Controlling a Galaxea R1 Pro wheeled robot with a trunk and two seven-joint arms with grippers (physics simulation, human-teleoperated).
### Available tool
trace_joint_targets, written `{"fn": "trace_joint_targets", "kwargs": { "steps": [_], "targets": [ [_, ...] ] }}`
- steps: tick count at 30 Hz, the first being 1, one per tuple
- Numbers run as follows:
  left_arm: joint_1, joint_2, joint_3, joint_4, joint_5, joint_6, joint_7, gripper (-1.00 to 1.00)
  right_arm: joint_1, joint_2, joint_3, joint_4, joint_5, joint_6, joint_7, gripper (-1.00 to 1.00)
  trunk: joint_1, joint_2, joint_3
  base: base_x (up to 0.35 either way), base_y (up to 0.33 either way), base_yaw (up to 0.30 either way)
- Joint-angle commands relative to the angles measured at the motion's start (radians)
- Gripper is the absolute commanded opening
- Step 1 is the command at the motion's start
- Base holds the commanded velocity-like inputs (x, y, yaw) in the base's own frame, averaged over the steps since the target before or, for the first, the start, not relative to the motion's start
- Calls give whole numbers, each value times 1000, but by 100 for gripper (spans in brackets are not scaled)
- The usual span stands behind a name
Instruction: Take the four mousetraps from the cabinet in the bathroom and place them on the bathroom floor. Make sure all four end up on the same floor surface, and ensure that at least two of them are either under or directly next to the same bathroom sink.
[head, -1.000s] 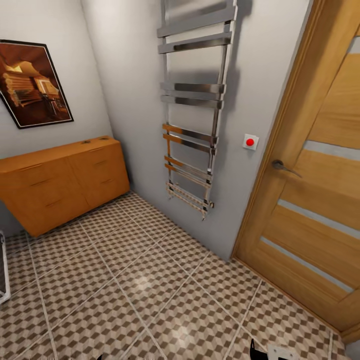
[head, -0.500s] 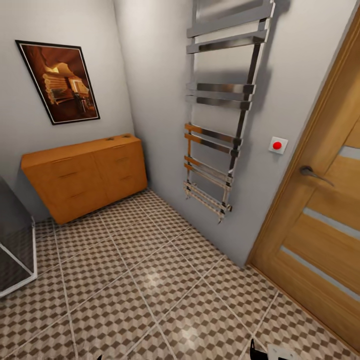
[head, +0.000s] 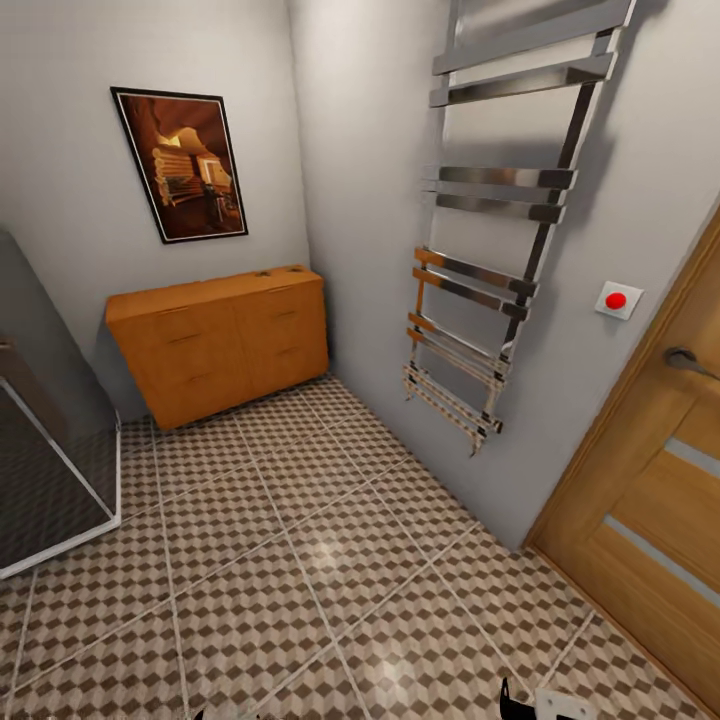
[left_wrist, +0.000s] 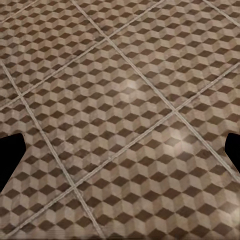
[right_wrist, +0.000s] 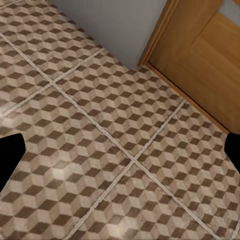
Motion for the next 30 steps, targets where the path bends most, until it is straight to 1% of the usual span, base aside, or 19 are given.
{"fn": "trace_joint_targets", "kwargs": {
  "steps": [1, 30],
  "targets": [
    [-2, -1, -9, 4, 10, -6, 0, 100, -1, 0, 8, 0, -8, -3, -2, 100, 1, -2, -2, 0, 0, 254],
    [-2, -1, -9, 5, 10, -6, 0, 100, -1, 0, 8, 0, -8, 1, -2, 100, 1, -2, -2, 0, 0, 253]
  ]
}}
